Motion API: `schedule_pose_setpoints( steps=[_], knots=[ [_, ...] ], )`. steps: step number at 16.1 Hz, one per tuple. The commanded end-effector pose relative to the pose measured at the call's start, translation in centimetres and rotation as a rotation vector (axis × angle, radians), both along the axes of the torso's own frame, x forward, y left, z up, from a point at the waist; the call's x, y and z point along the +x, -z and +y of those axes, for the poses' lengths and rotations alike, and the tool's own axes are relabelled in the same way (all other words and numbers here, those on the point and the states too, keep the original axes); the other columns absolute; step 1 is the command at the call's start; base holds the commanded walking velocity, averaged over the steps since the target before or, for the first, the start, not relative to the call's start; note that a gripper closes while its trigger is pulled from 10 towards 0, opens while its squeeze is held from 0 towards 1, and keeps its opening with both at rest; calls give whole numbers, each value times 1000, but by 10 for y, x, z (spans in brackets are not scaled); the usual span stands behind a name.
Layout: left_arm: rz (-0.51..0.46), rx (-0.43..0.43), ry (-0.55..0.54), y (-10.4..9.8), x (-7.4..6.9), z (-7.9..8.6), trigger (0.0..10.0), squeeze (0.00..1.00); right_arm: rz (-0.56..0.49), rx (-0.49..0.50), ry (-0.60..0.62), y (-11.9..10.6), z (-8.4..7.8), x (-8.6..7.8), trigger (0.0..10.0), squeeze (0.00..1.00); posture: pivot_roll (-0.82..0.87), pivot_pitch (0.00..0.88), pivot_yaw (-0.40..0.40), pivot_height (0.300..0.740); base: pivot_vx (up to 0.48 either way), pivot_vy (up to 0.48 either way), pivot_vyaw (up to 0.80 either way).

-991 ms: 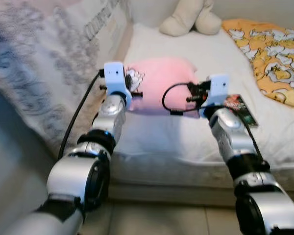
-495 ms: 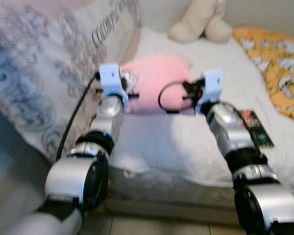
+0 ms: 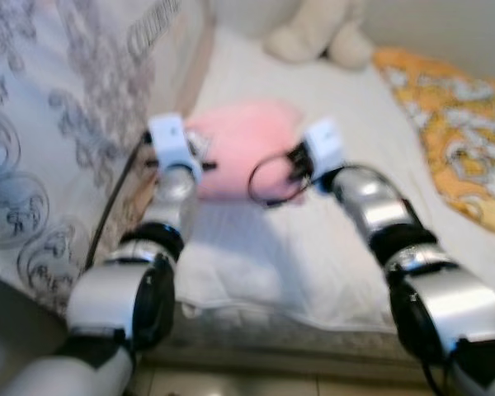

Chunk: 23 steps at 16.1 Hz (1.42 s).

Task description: Clean up the room

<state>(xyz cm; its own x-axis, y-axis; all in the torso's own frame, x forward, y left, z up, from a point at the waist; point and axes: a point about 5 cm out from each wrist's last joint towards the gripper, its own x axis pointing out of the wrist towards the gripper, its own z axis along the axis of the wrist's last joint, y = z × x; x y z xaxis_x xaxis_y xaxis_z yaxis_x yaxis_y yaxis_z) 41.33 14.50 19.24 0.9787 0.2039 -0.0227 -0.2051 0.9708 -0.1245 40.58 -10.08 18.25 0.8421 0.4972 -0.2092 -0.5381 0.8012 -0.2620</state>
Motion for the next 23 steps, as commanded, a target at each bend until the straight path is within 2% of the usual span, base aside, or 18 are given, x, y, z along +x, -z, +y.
schedule_pose_setpoints(
  steps=[1, 2, 3, 5, 6, 7, 8, 11, 13, 14, 15, 17, 18, 20, 21, 23],
  knots=[
    [6, 1, -76, 5, -3, 6, 10000, 0, 41, -93, 0, 13, -10, -2, 10000, 0, 109, 263, -200, 740, 0, 0, 0],
    [77, 30, -135, 27, -10, 15, 10000, 0, 53, -182, -82, 25, 7, -8, 10000, 0, 116, 285, -216, 740, 0, 0, 0],
    [142, 87, -143, 46, -17, 15, 10000, 0, 77, -223, -120, 37, 15, -13, 10000, 0, 123, 299, -234, 740, 0, 0, 0],
    [198, 95, -145, 68, -26, 7, 10000, 0, 80, -300, -164, 51, 22, -20, 10000, 0, 128, 313, -244, 740, 0, 0, 0],
    [205, 57, -145, 72, -28, 2, 10000, 0, 70, -322, -184, 53, 25, -22, 10000, 0, 125, 315, -246, 740, 0, 0, 0],
    [185, 27, -145, 69, -27, -1, 10000, 0, 52, -310, -172, 49, 26, -20, 10000, 0, 124, 311, -246, 740, 0, 0, 0],
    [111, 13, -131, 53, -21, -7, 10000, 0, 15, -248, -143, 35, 26, -15, 10000, 0, 123, 304, -240, 740, 0, 0, 0],
    [-35, 62, -170, 18, -12, -5, 10000, 0, -78, -122, -73, 7, 20, -5, 10000, 0, 130, 293, -227, 740, 0, 0, 0],
    [-163, 123, -215, -18, -5, -6, 10000, 0, -206, -184, -22, -19, 13, 4, 10000, 0, 141, 289, -224, 740, 0, 0, 0],
    [-183, 151, -218, -23, -5, -7, 10000, 0, -225, -202, -16, -23, 13, 5, 10000, 0, 140, 288, -222, 740, 0, 0, 0],
    [-239, 260, -294, -40, -4, 0, 10000, 0, -344, -258, -8, -54, 22, 10, 10000, 0, 138, 292, -217, 740, 0, 0, 0],
    [-224, 362, -390, -36, -7, 16, 10000, 0, -425, -264, -24, -72, 35, 10, 10000, 0, 138, 294, -218, 740, 0, 0, 0],
    [-217, 405, -421, -33, -8, 21, 10000, 0, -420, -272, -46, -70, 41, 9, 10000, 0, 144, 294, -219, 740, 0, 0, 0],
    [-162, 432, -486, -15, -14, 33, 10000, 0, -367, -291, -102, -47, 46, 4, 10000, 0, 162, 291, -227, 740, 0, 0, 0],
    [-132, 445, -513, -2, -19, 41, 10000, 0, -320, -315, -136, -28, 47, -1, 10000, 0, 159, 290, -231, 740, 0, 0, 0],
    [-76, 487, -552, 16, -27, 56, 10000, 0, -217, -270, -117, -7, 42, -4, 10000, 0, 163, 292, -234, 740, 0, 0, 0]
  ],
)
